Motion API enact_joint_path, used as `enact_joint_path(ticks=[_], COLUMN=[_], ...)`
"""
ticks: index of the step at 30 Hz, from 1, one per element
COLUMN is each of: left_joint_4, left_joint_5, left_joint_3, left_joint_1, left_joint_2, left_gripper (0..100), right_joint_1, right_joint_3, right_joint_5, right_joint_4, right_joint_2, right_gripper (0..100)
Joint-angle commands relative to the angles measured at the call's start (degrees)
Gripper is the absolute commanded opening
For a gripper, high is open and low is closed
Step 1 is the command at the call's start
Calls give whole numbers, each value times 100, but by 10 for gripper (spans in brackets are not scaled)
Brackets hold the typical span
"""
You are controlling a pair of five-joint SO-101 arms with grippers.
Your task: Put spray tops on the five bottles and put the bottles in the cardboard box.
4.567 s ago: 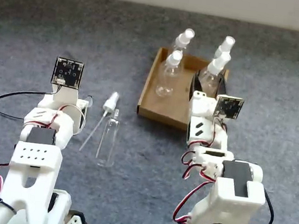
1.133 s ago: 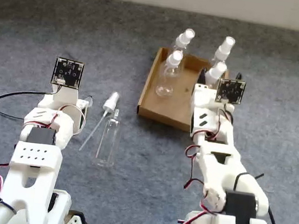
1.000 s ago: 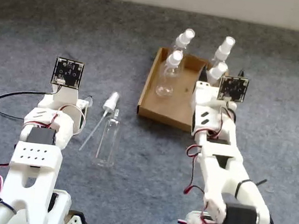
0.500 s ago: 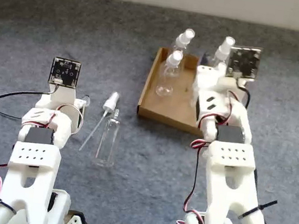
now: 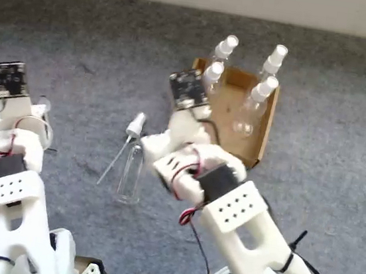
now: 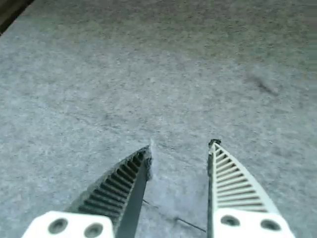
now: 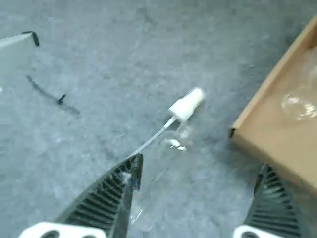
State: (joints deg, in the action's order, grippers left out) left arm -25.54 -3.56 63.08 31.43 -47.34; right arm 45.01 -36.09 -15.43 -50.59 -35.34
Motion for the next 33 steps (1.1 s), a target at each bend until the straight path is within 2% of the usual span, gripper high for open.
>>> enact_joint_path(ticks=[1, 8, 17, 24, 26, 31, 33], left_joint_4=[-158, -167, -141, -141, -141, -141, -141], left_joint_5=[-396, -624, -659, -659, -659, -659, -659], left_joint_3=[-435, -418, -136, -136, -136, -136, -136], left_joint_1=[435, 769, 725, 593, 567, 567, 567], left_joint_2=[-4, -4, -13, -13, -13, -13, -13], left_gripper=[178, 178, 178, 178, 178, 178, 177], right_joint_1=[611, 769, 831, 831, 831, 831, 831], right_joint_3=[382, 514, 655, 637, 629, 620, 620], right_joint_5=[-527, -1011, -1011, -1011, -1011, -967, -967], right_joint_4=[-154, -31, 681, 743, 734, 690, 479], right_joint_2=[541, 2114, 3055, 3618, 3618, 3600, 3556], right_gripper=[297, 298, 298, 293, 245, 0, 19])
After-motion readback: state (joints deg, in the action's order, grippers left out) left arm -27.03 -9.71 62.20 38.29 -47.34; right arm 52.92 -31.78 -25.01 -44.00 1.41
